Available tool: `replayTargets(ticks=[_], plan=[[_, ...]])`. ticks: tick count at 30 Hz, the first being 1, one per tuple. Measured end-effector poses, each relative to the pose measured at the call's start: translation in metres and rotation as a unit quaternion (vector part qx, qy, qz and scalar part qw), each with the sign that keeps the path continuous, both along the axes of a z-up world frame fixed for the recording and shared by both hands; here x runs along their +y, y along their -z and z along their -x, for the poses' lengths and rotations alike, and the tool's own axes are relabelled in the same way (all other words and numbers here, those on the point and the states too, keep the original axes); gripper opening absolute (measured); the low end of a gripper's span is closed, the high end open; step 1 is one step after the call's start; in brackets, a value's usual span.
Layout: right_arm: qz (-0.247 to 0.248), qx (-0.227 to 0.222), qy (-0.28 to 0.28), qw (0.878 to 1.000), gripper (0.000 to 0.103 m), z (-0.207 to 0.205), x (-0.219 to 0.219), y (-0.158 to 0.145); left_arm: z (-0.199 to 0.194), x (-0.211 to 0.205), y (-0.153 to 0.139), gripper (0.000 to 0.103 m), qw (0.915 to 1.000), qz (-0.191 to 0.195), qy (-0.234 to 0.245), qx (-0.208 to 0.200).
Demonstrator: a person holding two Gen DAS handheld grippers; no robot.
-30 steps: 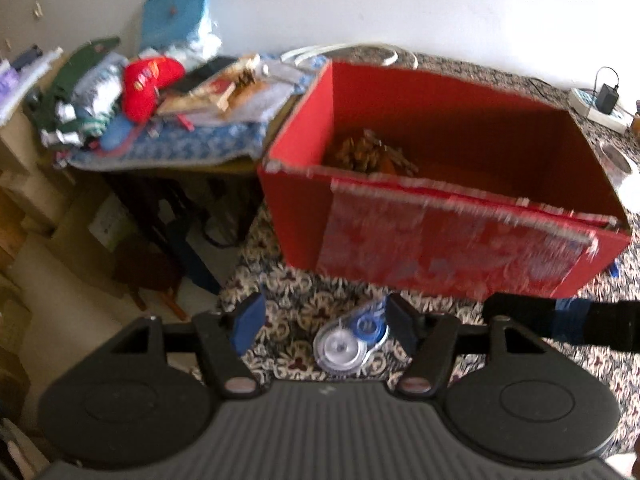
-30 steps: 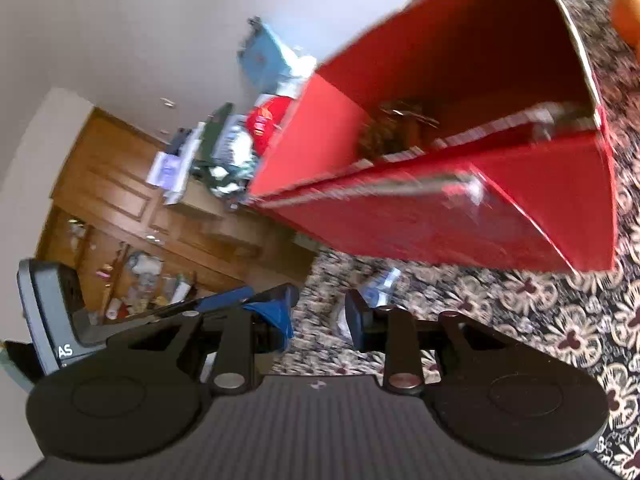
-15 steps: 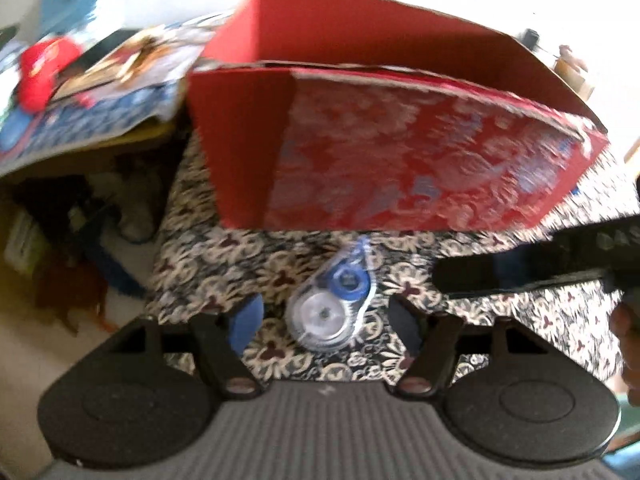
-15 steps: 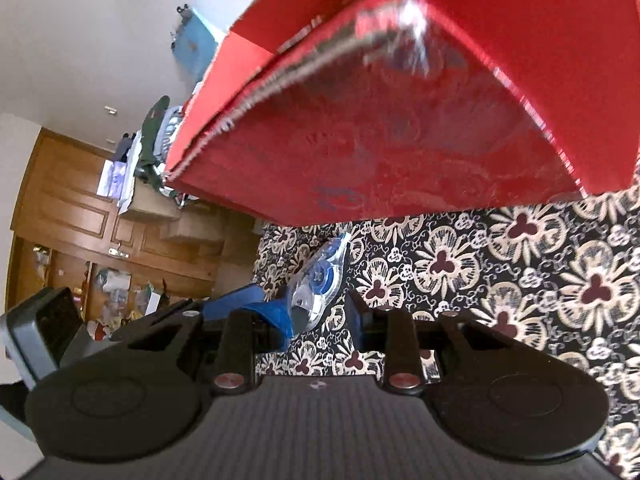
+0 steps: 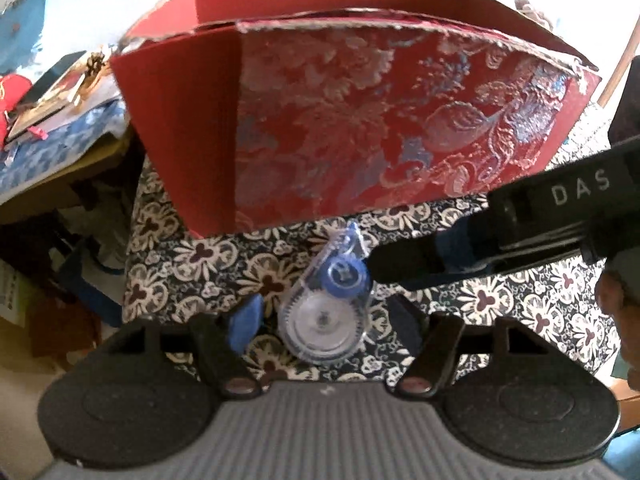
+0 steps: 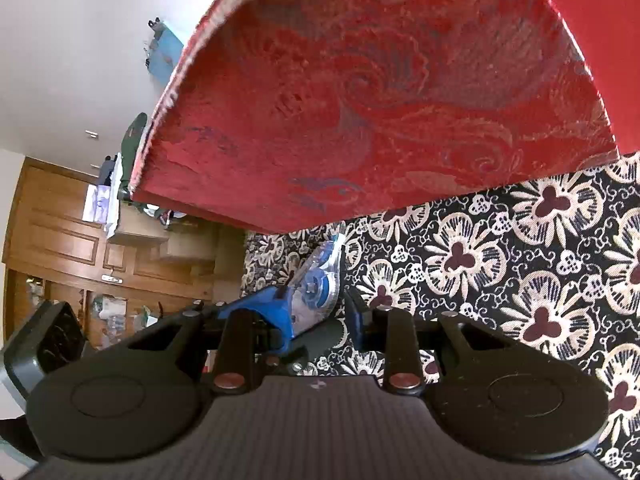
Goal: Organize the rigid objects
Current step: 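Close the right gripper on the clear-blue tape dispenser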
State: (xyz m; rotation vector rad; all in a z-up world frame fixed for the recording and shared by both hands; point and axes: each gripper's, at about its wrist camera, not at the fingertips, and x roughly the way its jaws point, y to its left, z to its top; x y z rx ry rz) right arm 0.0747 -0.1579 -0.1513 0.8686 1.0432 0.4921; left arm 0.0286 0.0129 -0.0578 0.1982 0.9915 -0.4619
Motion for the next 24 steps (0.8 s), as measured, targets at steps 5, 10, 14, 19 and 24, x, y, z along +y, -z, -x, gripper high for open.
replayTargets(ticks=[5,10,14,19,24], plan=[[-0.002,0.008,0.005,1.000,0.012,-0.002,0.000,0.004,-0.002,0.009,-0.001,0.044,0.9999,0.011,0.000,-0.009],[-0.014,0.010,0.010,1.000,0.013,-0.004,0.004,0.006,0.002,0.008,-0.002,0.044,0.9995,0.029,0.008,-0.006],[-0.030,0.019,0.019,0.999,0.013,-0.005,0.002,0.009,0.000,0.012,-0.001,0.042,0.9987,0.050,0.000,0.008],[-0.047,0.032,0.034,0.998,0.010,0.003,-0.015,0.013,-0.010,0.024,-0.004,0.043,0.9928,0.108,-0.001,0.051],[-0.043,0.013,0.042,0.998,0.008,0.026,-0.042,0.001,-0.005,0.002,-0.014,0.043,0.9896,0.124,0.043,0.058]])
